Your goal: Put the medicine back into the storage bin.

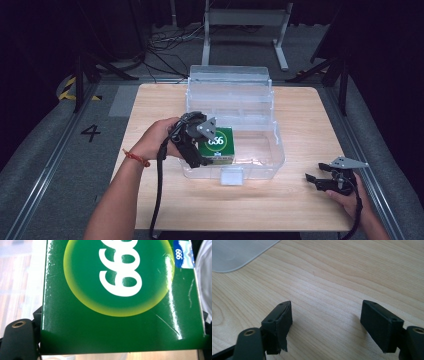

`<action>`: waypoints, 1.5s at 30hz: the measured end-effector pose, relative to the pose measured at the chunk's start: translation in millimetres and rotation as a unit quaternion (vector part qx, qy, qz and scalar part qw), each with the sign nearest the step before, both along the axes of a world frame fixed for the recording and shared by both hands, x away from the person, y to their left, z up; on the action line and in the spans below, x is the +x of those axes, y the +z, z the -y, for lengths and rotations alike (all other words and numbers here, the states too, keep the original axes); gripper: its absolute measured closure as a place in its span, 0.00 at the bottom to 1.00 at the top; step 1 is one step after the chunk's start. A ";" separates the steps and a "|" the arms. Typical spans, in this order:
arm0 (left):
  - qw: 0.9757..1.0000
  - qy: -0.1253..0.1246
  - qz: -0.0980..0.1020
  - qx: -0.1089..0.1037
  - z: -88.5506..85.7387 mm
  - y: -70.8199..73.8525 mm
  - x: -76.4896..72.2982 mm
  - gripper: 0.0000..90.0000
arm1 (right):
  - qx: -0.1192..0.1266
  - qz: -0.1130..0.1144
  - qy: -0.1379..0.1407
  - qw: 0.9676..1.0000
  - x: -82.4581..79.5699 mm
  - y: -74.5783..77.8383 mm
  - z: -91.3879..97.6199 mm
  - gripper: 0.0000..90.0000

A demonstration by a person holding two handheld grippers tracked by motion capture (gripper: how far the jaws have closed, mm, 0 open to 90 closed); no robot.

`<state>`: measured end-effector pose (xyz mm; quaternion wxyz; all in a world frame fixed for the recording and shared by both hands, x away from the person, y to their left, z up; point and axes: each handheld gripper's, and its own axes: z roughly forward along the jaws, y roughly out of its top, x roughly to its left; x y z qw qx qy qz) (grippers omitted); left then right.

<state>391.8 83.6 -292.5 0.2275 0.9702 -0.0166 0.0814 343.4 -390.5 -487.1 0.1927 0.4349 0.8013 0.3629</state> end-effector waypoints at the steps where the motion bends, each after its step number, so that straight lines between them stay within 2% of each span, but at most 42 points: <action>1: 1.000 -0.003 0.003 0.005 -1.0 -1.7 4.0 0.17 | 0.000 0.000 0.001 1.000 0.1 0.0 0.1 0.29; 5: 1.000 -0.004 0.003 0.004 -6.6 -12.6 17.0 0.17 | -0.001 0.000 -0.002 1.000 -0.1 0.1 -0.5 0.29; 10: 1.000 0.003 -0.014 -0.001 -11.3 -28.2 33.5 0.17 | -0.001 -0.001 -0.003 1.000 -0.1 0.2 -0.7 0.29; 14: 1.000 0.011 -0.018 0.008 -12.9 -40.0 41.7 0.17 | -0.001 0.000 -0.003 1.000 -0.1 0.1 -0.7 0.29; 21: 0.999 0.013 -0.026 0.020 -15.4 -57.8 46.8 0.17 | -0.001 0.001 -0.003 1.000 -0.2 0.1 -0.7 0.29; 23: 0.999 0.015 -0.027 0.030 -15.4 -61.6 46.8 0.17 | -0.001 0.000 -0.003 1.000 -0.2 0.1 -0.7 0.29; 25: 0.999 0.012 -0.031 0.040 -15.3 -65.7 47.2 0.17 | -0.001 0.000 -0.003 1.000 -0.3 0.1 -0.7 0.29; 27: 0.998 0.022 -0.040 0.043 -16.5 -69.5 47.7 0.16 | -0.001 0.000 -0.003 1.000 -0.2 0.2 -0.7 0.29; 31: 0.997 0.033 -0.044 0.057 -18.9 -74.1 48.7 0.16 | -0.001 -0.001 -0.002 1.000 -0.5 0.2 -0.8 0.29; 35: 0.997 0.032 -0.049 0.051 -20.3 -75.1 46.8 0.16 | 0.000 0.000 -0.002 1.000 -0.5 0.1 -0.7 0.29; 40: 0.997 0.039 -0.043 0.052 -20.9 -73.9 45.6 0.15 | 0.000 -0.001 -0.001 1.000 -0.7 0.1 -0.7 0.29; 42: 0.997 0.044 -0.048 0.044 -22.7 -74.0 43.0 0.16 | 0.000 0.000 -0.001 1.000 -0.7 0.1 -0.7 0.29; 45: 0.998 0.039 -0.038 0.043 -26.1 -72.0 42.8 0.16 | 0.000 -0.001 -0.001 1.000 -0.8 0.1 -0.7 0.29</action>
